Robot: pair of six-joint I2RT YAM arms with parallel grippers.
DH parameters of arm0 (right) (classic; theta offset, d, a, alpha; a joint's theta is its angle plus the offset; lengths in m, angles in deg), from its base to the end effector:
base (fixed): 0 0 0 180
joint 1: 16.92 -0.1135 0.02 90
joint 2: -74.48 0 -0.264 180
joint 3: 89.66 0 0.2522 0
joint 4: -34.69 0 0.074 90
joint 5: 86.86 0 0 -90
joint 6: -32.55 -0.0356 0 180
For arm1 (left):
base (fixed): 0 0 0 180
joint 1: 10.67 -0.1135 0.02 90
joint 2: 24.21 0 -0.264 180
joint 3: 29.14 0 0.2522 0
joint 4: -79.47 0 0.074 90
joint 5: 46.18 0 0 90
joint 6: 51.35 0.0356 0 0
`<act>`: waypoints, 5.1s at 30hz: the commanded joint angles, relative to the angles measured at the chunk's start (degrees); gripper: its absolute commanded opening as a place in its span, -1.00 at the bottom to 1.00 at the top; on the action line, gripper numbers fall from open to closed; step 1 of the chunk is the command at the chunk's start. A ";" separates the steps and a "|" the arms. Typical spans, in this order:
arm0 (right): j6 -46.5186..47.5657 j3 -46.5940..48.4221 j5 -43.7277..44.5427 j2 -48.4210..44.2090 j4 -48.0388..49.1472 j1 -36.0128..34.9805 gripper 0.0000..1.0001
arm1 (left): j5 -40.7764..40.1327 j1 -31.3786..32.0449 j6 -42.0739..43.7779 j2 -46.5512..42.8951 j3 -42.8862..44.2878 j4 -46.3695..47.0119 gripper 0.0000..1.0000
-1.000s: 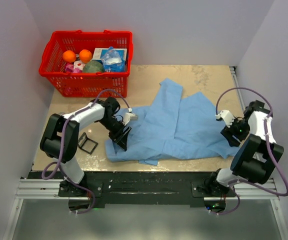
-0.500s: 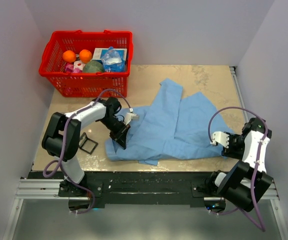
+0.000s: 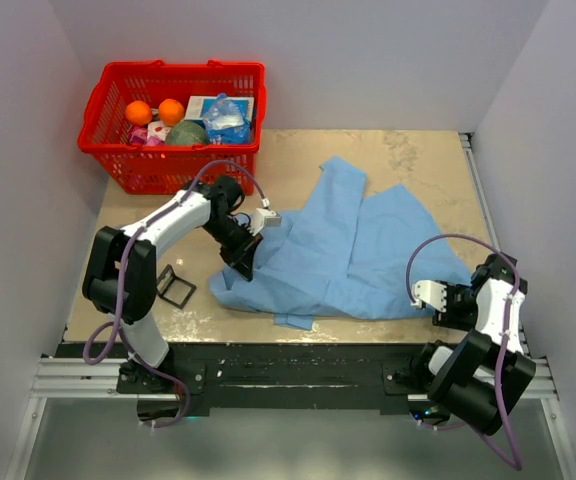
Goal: Remove the brooch from the garment
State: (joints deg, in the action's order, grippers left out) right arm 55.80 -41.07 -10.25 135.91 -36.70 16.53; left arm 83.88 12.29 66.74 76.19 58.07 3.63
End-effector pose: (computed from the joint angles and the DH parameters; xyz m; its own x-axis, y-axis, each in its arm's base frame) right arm 0.1302 -0.0761 0.1812 -0.1471 -0.9740 -0.1720 -0.9667 0.1784 -0.1833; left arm 0.2810 -0.1439 0.2144 -0.6669 0.6739 -0.3179 0.7057 0.4343 -0.5597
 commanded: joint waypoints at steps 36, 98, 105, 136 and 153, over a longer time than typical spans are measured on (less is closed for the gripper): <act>-71.14 61.48 -10.43 12.74 32.65 -4.71 -1.00 | -19.66 -1.26 -1.38 -5.13 49.49 35.46 -1.00; -82.84 77.40 1.17 0.01 40.85 -4.54 -1.00 | -24.14 2.09 17.00 -29.90 50.74 53.30 -1.00; -82.66 81.79 2.84 -0.09 40.31 -4.62 -1.00 | -23.88 2.18 14.88 -31.23 52.14 50.66 -1.00; -77.83 43.91 11.17 35.84 54.80 -11.30 -1.00 | -29.32 2.00 11.63 24.37 35.59 57.87 -1.00; -80.11 71.51 27.45 67.68 64.13 -21.59 -1.00 | -37.77 1.91 12.69 30.82 39.30 64.46 -0.90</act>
State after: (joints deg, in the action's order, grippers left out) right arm -21.11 21.77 12.07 202.33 23.37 -4.93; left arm 47.55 15.05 78.94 106.46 92.65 62.71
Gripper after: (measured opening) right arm 0.011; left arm 0.021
